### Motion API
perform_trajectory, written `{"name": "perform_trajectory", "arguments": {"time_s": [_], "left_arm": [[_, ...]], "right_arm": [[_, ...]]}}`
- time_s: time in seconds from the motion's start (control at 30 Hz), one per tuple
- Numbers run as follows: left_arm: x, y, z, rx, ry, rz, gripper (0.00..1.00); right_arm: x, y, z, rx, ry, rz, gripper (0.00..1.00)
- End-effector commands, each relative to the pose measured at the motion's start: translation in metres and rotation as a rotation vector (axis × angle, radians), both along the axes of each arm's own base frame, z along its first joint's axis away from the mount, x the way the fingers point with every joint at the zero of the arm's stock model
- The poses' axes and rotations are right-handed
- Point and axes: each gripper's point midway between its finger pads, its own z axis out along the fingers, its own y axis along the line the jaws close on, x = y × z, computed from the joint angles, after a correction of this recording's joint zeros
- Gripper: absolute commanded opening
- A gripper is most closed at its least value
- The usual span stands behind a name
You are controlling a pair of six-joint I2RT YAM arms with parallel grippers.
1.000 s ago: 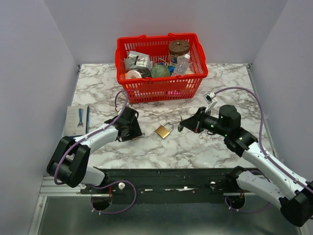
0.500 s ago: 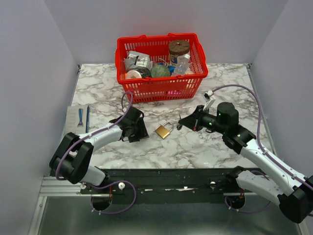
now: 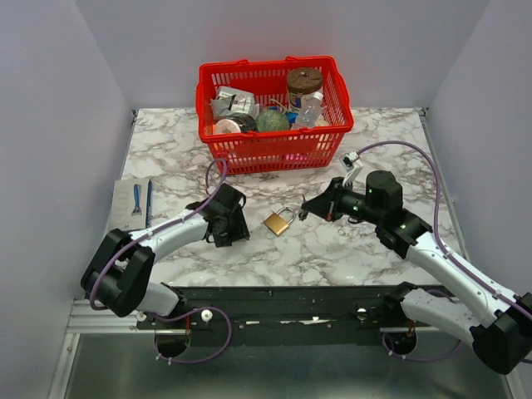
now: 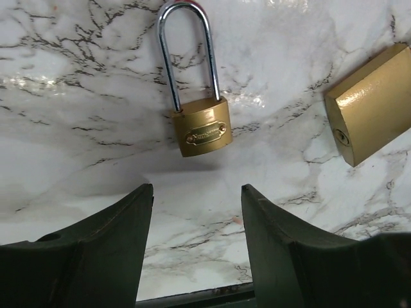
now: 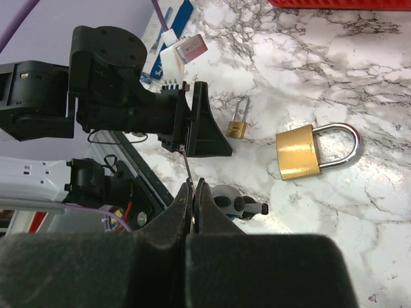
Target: Unlock with the key
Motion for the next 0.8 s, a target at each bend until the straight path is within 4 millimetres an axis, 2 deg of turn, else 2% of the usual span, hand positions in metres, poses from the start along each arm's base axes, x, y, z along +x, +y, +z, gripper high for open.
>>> {"name": "perform_trajectory", "arguments": {"time_s": [0.0, 0.17, 0.4, 0.5, 0.77], "left_arm": [[0.001, 0.009, -0.001, 0.071, 0.009, 0.004, 0.66], [0.009, 0.01, -0.01, 0.097, 0.01, 0.027, 0.65], [0.034, 0.011, -0.006, 0.154, -0.027, 0.08, 0.63], [0.039, 0.017, -0.009, 0.213, -0.015, 0.11, 0.6], [0.036, 0.026, -0.024, 0.302, 0.045, 0.083, 0.59]], "right_arm": [[0.002, 0.003, 0.02, 0.02, -0.064, 0.025, 0.01], [0.0, -0.001, 0.022, 0.019, -0.085, 0.018, 0.01], [-0.003, -0.006, 0.018, 0.011, -0.1, 0.003, 0.01], [-0.003, -0.007, 0.019, 0.009, -0.109, 0.0, 0.01], [0.002, -0.008, 0.021, -0.002, -0.133, -0.012, 0.01]]}}
